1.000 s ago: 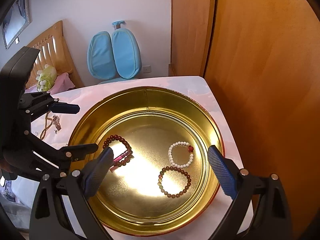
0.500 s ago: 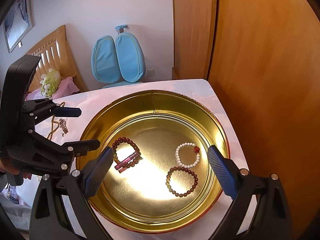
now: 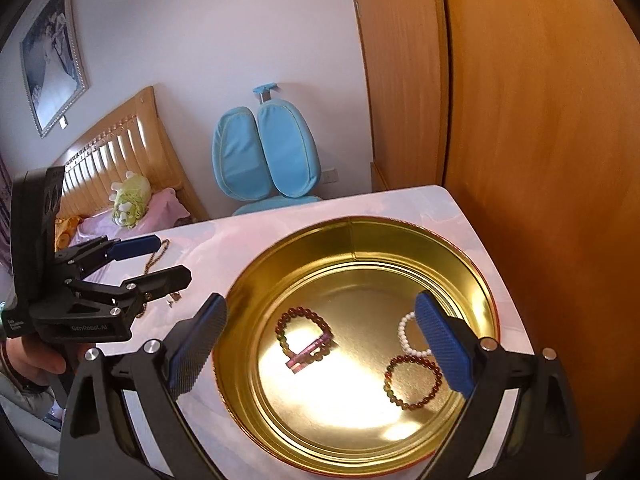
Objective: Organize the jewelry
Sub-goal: 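Move the left tool to the silver hoop ring while the right tool moves to the rose-gold watch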
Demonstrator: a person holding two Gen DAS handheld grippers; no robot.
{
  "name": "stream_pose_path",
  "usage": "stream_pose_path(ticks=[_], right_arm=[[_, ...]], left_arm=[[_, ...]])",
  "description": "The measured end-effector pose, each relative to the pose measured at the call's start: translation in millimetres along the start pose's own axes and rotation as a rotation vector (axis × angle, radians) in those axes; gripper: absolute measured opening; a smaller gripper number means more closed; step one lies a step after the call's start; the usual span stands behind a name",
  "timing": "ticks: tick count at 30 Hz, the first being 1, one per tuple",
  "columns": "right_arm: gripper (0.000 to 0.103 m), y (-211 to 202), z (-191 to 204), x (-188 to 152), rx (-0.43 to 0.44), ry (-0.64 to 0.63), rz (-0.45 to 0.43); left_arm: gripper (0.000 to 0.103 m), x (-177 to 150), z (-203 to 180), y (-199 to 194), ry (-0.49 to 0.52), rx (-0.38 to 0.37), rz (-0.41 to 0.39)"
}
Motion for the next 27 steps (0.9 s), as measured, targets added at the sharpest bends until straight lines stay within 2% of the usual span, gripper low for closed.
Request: stream_pose_path(ticks=[5,11,16,21,27], right_arm=[[0.096,33,23,7,0.083,-0.006,0.058],[0.096,72,64,10,0.174,-0.092,0.122],[0.096,108,95,12,0.231,-0.124,0.181],[0.096,145,125,7,0.270,-0.151,0.259],[0.096,189,147,-10,0.272,-0.164,0.355]], left_arm=[[0.082,-21,53,-6,-0.114,0.086,0.037],[0.082,-60,128,-10,-0.273,0.207,0.109],[0.083,-94,177,-15,-0.385,0.270,0.159],[0.083,-126,207,-12,-0.398,0.321,0.203],[0.083,-152,227,5,-0.368,0.336,0.268]])
Point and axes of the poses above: each gripper's, at about its wrist camera, not at the fingertips, and y roughly the way its jaws point, z to its left, x to its top, the point moved 2 cm from there along y, roughly the way its jaws point, and after that the axes turned 15 degrees about x, right-handed, at the moved point
